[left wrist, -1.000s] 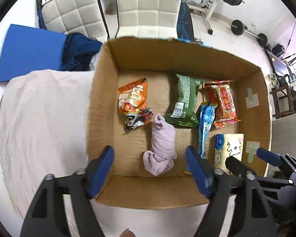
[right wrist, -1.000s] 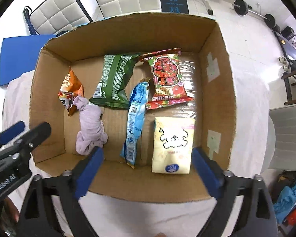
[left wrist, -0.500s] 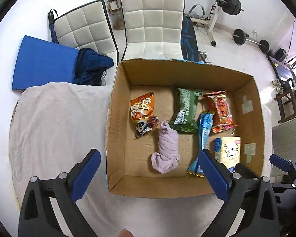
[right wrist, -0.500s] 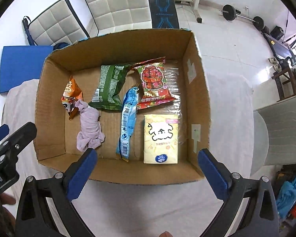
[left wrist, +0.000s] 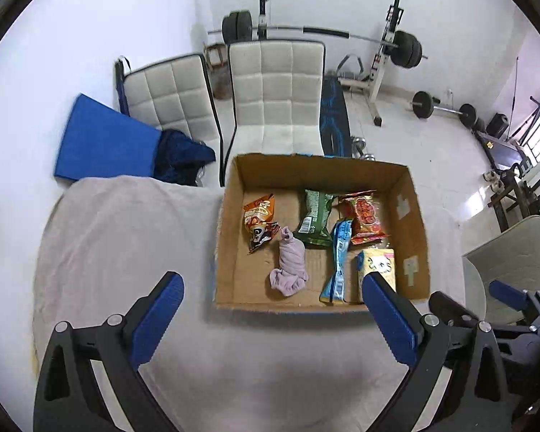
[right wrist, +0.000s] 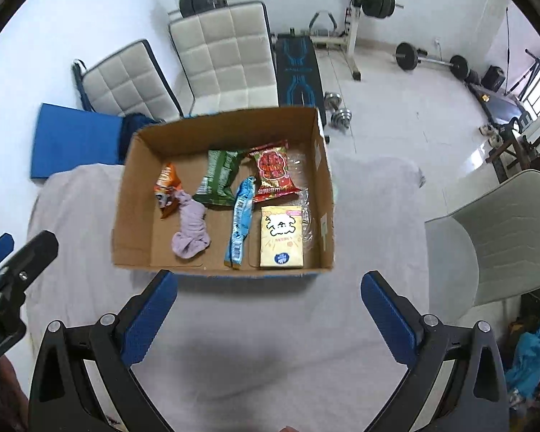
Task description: Organize soft objects
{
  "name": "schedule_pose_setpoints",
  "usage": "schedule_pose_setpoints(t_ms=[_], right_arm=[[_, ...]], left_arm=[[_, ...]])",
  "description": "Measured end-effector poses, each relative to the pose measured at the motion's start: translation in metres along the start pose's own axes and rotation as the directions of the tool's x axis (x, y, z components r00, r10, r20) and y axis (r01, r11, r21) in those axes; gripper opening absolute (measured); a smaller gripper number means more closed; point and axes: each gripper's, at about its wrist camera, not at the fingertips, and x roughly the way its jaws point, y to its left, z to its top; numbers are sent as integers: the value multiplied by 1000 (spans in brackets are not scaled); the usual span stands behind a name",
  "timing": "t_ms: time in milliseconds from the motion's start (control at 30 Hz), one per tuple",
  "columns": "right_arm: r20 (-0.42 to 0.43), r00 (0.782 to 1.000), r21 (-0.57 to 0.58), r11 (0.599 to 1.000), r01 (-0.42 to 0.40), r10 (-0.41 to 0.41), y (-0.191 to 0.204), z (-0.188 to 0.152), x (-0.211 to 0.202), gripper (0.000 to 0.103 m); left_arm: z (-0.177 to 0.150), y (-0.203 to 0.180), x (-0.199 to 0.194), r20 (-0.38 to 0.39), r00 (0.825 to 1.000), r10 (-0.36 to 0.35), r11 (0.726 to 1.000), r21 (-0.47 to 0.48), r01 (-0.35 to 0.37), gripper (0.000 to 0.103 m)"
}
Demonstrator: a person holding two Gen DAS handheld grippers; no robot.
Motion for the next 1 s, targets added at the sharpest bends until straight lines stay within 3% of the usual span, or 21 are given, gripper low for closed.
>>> schedule_pose_setpoints(t_ms=[467,1000], right_arm=[[96,994,-5,998,-61,61,-3,-65,-130,103],[159,986,-45,998,-33,39,-4,-117,-210,103]], left_arm=[[-50,7,-104,43,999,-33,999,-19,34,102],[-71,4,-161,132,991,-27,999,-19,30,102]])
